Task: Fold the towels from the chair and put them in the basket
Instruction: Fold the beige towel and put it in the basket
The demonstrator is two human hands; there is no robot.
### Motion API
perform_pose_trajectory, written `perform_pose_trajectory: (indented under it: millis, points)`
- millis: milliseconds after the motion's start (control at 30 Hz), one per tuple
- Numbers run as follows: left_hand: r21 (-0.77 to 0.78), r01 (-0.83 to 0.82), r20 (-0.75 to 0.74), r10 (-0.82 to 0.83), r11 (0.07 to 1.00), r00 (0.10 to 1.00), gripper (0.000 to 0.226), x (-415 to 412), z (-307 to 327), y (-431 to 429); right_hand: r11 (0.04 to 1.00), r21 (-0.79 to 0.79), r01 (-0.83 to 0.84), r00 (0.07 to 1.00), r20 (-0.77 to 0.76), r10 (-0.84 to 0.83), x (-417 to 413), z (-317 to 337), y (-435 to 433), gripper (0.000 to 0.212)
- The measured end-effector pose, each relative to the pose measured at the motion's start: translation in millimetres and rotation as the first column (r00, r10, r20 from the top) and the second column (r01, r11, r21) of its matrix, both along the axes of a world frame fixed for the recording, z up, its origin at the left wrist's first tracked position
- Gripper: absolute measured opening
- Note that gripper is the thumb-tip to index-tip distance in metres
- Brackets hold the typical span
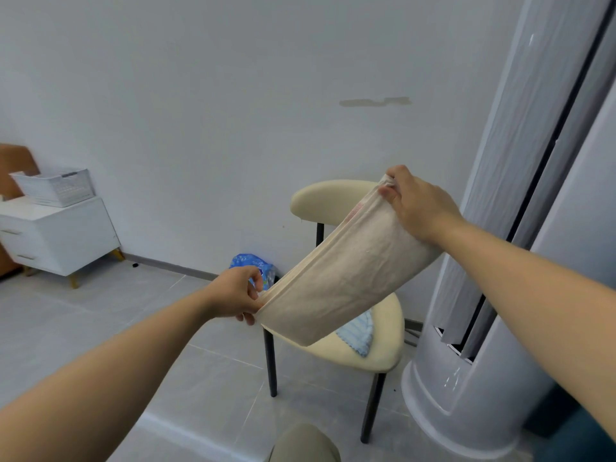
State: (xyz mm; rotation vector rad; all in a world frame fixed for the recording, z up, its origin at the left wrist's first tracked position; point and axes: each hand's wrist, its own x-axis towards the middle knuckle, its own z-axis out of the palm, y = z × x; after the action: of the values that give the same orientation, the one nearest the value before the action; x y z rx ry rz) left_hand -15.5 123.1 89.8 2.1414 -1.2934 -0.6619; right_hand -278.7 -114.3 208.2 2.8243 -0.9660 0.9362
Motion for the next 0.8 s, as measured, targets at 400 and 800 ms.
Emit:
perform_pose_trajectory:
  millis: [400,800]
  points:
    - [0.106,-0.096,-0.561,0.140,0.990,0.816,0.026,5.2,-10.7,6.6,1.000,-0.015,-0.023,1.000,-0.014,0.023,-2.3,-3.8,-0.5,0.040]
    - [-0.098,-0.194,-0.684,0.076,0.976,0.726,0.018,-1.4,-20.5,3.2,0.994,0.107,-0.002,0.996,0.092,-0.008,-3.5,0.1,0.5,0.040]
